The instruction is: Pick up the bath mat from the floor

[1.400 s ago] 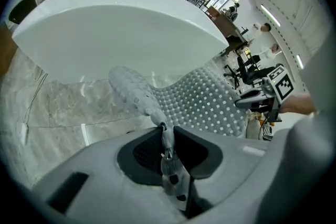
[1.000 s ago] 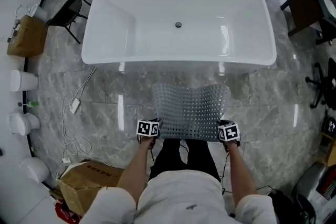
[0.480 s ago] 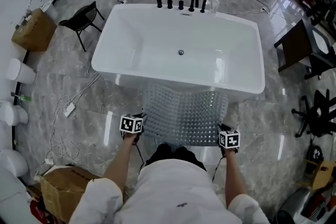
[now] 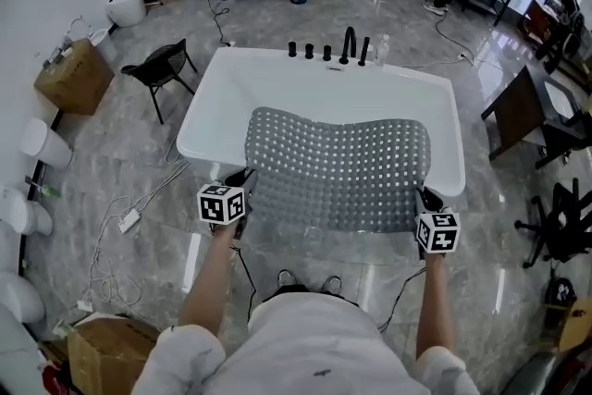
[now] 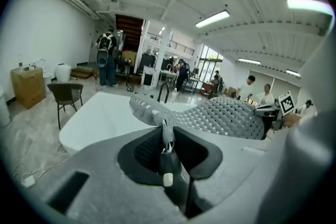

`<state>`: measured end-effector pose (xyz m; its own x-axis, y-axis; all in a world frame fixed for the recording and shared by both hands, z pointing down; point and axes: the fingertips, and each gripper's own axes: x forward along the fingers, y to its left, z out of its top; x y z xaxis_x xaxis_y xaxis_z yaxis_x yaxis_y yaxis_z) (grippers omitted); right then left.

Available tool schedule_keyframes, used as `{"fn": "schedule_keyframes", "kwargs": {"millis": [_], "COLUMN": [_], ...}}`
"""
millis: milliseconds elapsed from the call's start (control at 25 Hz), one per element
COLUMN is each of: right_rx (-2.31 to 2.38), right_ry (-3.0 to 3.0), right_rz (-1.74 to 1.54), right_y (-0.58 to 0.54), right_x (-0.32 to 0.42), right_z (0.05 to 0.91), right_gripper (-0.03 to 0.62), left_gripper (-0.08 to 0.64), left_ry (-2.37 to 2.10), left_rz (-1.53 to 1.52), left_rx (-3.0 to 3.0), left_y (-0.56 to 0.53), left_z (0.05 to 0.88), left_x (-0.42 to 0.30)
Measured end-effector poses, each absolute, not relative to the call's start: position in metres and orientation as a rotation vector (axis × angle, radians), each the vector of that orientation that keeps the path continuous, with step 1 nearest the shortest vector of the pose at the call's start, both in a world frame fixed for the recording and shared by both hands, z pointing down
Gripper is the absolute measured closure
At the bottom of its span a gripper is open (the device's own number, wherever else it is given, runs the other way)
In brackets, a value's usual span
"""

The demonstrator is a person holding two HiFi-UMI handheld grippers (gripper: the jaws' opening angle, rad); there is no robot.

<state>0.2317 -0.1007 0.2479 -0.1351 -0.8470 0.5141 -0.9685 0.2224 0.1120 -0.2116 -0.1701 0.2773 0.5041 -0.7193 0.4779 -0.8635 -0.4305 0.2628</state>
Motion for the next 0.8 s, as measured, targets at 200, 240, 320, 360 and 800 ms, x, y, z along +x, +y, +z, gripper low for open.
{"fn": "schedule_keyframes", "kwargs": {"millis": [200, 240, 320, 360, 800], "right_rx": [1.795, 1.822, 1.883, 1.915, 2.113], "right_ry": [-2.111, -2.124, -2.156, -2.178, -2.403], "right_rz": [0.118, 0.076, -0.004, -0.038, -0.406], "right_y": [-0.115, -0.116, -0.118, -0.118, -0.069], "right_x": [0.238, 0.241, 0.245, 0.247, 0.257], "right_z": [0.144, 0.124, 0.086, 0.068, -0.087], "right_gripper": [0.538, 0.538, 0.538, 0.538, 0.537], "left_gripper": [0.494, 0.494, 0.495, 0.495, 0.495], "left_ry": [-1.403, -1.421, -1.462, -1.482, -1.647], "left_rz": [0.214, 0.174, 0.092, 0.051, -0.325], "left_rx": [2.451, 2.489, 2.555, 2.583, 2.772], "left_y": [-0.189, -0.19, -0.192, -0.192, -0.156], "left_z": [0.16, 0.138, 0.096, 0.076, -0.079], "left_x": [-0.22, -0.221, -0.224, -0.226, -0.251]}}
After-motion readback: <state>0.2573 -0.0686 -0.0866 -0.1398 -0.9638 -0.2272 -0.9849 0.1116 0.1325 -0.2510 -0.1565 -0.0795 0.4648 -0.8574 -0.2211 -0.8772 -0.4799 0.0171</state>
